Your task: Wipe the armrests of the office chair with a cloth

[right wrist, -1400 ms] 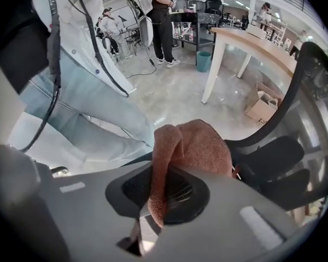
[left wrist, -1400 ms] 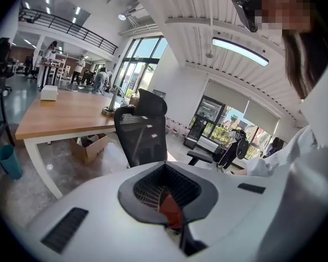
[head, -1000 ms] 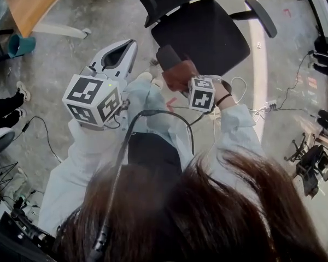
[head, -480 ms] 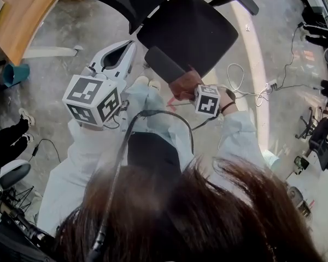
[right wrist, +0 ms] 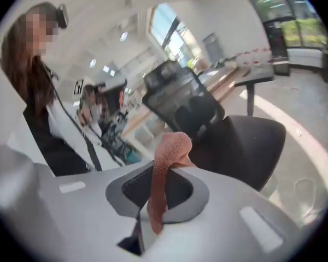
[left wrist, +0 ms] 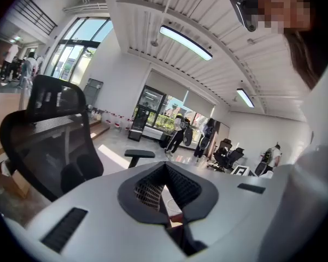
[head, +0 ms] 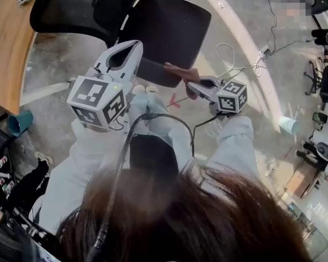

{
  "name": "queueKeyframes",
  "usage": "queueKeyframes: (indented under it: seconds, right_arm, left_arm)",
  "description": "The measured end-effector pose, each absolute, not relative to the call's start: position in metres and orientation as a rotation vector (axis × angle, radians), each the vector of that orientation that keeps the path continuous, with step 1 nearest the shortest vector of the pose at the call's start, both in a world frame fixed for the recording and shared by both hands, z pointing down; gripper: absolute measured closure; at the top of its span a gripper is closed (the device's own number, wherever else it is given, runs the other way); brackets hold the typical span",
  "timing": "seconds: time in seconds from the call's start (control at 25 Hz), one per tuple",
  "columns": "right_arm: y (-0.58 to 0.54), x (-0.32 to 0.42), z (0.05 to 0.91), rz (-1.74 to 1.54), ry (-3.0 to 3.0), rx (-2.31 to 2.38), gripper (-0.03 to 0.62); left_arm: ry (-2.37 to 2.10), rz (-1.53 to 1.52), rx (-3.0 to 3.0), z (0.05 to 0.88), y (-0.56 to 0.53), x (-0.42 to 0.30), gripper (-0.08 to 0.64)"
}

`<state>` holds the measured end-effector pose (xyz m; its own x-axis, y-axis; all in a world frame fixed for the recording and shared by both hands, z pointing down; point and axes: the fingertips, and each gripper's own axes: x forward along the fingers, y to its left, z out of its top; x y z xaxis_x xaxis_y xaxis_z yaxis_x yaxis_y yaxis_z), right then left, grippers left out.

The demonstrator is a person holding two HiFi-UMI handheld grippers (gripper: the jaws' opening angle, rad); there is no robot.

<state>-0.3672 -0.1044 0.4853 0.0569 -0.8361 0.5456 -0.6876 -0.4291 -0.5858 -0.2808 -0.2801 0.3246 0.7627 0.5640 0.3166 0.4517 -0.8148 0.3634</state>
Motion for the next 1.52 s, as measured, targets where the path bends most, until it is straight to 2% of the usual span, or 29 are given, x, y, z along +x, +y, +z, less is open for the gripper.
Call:
queueKeyframes:
  seconds: [0.12, 0.24, 0.44, 0.64, 0.88, 1.24, 1.52]
  right_arm:
    - [-0.077, -0.355, 0.426, -0.912, 1.178, -2.21, 0.566]
    - [-0.006, -0.34, 0.404, -0.6, 0.852, -2.285, 0.566]
    - [0.105, -0.355, 0.361, -0.309, 0.452, -2.443, 0.568]
    - [0.193, -0.352, 0.326, -0.247, 0.199, -2.561, 0.567]
    - [0.286, -0.335, 0.316, -0.257, 0.223, -2.585, 0.567]
    - [0.423, -0.213, 0.295, -0.289, 0.456, -2.529, 0.567]
    - [0.451, -0.107, 0.297, -0.282, 0.614, -2.451, 0.566]
  left_arm:
    - [0.944, 0.585, 2.673, 0.304, -0.252, -0.285, 0.558]
    - [1.09, 0.536, 2.66, 0.32, -0.197, -0.272, 0.558]
    - [1.308, 0.487, 2.619, 0.322, -0.105, -0.262, 0.558]
    - [1.448, 0.466, 2.564, 0.305, -0.011, -0.233, 0.558]
    - [1.427, 0.445, 2.611, 0.291, 0.096, -0.214, 0.558]
    - [1.244, 0.382, 2.65, 0.278, 0.251, -0.118, 0.558]
    - [1.049, 0.397, 2.754, 0.281, 0.271, -0.038, 0.558]
